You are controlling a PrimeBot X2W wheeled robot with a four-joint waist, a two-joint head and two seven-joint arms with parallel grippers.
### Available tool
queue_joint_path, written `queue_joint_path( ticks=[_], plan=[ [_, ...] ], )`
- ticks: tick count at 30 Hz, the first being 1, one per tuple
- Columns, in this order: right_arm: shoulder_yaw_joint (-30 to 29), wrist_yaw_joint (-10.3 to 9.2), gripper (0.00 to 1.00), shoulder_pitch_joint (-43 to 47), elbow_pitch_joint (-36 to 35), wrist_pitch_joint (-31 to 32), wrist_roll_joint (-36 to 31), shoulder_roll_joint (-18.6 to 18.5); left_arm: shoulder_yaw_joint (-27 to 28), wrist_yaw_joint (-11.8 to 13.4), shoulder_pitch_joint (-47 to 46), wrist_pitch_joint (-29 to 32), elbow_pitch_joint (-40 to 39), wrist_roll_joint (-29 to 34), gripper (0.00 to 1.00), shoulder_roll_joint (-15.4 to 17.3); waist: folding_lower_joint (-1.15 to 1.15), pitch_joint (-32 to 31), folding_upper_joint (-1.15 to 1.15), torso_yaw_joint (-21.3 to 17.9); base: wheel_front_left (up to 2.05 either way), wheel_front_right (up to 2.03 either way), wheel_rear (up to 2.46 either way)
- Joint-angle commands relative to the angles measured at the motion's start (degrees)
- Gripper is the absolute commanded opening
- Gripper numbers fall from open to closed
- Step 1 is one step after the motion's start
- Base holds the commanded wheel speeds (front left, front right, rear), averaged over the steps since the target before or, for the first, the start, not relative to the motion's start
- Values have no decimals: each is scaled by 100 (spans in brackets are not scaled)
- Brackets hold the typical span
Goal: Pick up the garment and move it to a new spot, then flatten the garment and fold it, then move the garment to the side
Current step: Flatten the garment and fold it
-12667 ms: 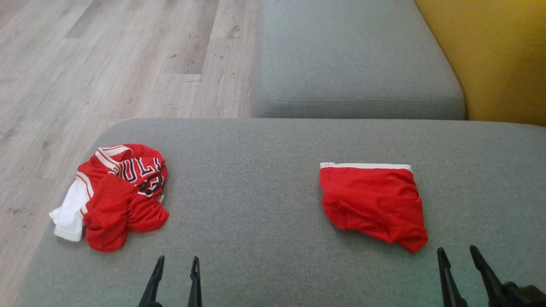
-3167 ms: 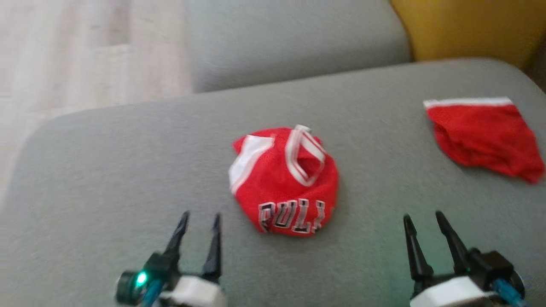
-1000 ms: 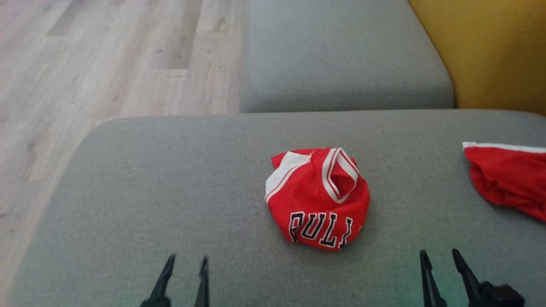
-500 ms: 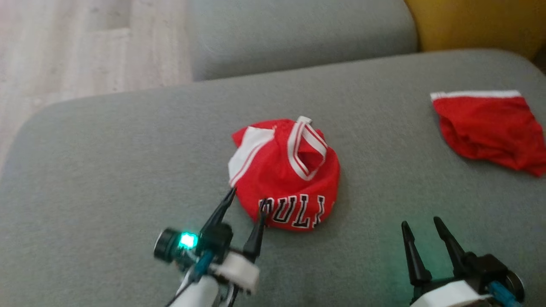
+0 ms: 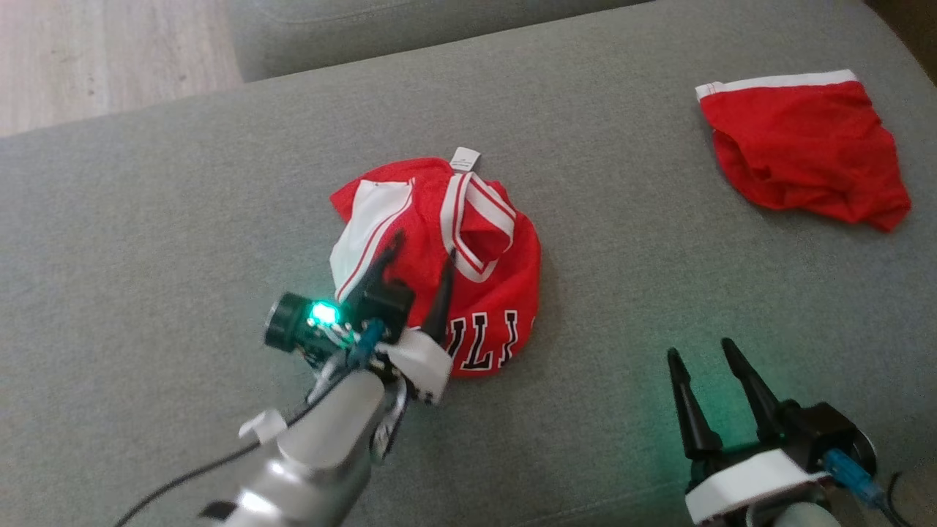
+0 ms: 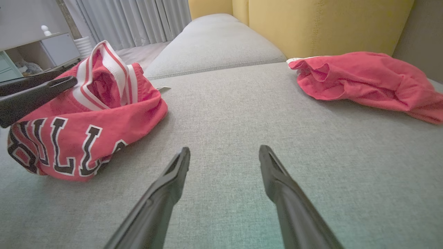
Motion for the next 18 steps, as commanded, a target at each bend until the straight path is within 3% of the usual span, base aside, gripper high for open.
queue_joint_path(
  ticks=[1, 8, 9, 10, 18],
  plan=[
    [152, 39, 100, -220, -184, -23, 43, -90, 112, 63, -314, -51, -84, -53, 100, 25, -1, 31, 0, -39, 0, 0, 0],
    [411, 39, 100, -340, -220, -23, 154, -214, -343, 107, -710, 7, 524, -587, 100, 25, -1, 64, 0, -156, 0, 0, 0],
    [427, 39, 100, -353, -227, -23, 151, -221, -374, 94, -745, -13, 532, -645, 45, 25, -1, 57, 0, -177, 0, 0, 0],
    [435, 39, 100, -363, -235, -23, 151, -222, -407, 76, -771, -27, 529, -696, 0, 25, -1, 43, 0, -199, 0, 0, 0],
    [454, 39, 100, -318, -299, -23, 149, -125, -43, -434, -892, -53, -720, -1051, 0, 25, -1, -267, 0, -439, 0, 0, 0]
  ],
)
